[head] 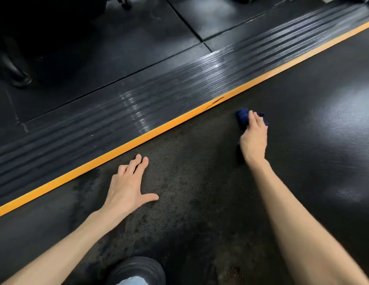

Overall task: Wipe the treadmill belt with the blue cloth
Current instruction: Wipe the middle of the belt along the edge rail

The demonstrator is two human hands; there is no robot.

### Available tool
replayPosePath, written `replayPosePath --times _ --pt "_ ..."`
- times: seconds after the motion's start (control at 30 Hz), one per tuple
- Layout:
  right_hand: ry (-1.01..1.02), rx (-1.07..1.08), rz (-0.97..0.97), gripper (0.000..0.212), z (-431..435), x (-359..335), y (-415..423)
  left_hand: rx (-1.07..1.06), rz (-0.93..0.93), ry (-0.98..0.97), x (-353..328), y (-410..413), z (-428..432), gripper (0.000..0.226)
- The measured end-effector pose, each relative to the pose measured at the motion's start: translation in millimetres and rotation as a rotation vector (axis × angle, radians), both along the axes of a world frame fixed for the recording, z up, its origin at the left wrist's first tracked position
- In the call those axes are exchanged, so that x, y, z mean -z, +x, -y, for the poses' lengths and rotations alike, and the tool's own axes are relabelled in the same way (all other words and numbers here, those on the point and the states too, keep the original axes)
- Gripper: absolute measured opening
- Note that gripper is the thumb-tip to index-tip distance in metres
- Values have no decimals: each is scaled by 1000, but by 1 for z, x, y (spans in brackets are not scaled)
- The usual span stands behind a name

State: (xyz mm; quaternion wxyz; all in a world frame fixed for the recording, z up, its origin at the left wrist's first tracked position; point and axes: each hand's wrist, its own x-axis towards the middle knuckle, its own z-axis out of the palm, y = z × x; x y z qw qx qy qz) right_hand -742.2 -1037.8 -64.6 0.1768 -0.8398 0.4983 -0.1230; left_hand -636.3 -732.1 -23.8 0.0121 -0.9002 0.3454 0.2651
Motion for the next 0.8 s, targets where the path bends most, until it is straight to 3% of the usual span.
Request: replayPosePath --times 0.07,0.13,0.23,0.33,0.4,0.5,0.57,0.6,0.67,0.8 --pt "-85 -27 8 46 -34 -8 18 -14 -11 -10 1 -1 0 109" --pt "-122 -321 5 40 -101 -4 22 -13 0 -18 3 -1 -1 108" --pt "-29 -734 -10 53 -199 5 -9 -7 14 -37 6 -2 -4 107" --pt "-26 -964 1 52 -174 7 -35 -7 24 -63 8 -3 -6 108" --pt "-84 -873 19 50 -114 9 -39 5 26 -54 8 -2 -7 107" --pt "-89 -381 -29 52 -18 9 -48 25 27 -32 8 -3 -6 107" --pt "-28 -13 8 48 -3 4 -45 35 44 -20 7 -3 -6 107" --pt "-58 65 7 47 -18 3 -38 39 53 -14 7 -2 -7 107" --pt "-97 -72 49 45 -77 7 -29 38 58 -13 7 -3 -6 107" --pt "32 -714 59 43 -184 13 -45 53 78 5 7 -4 -2 107"
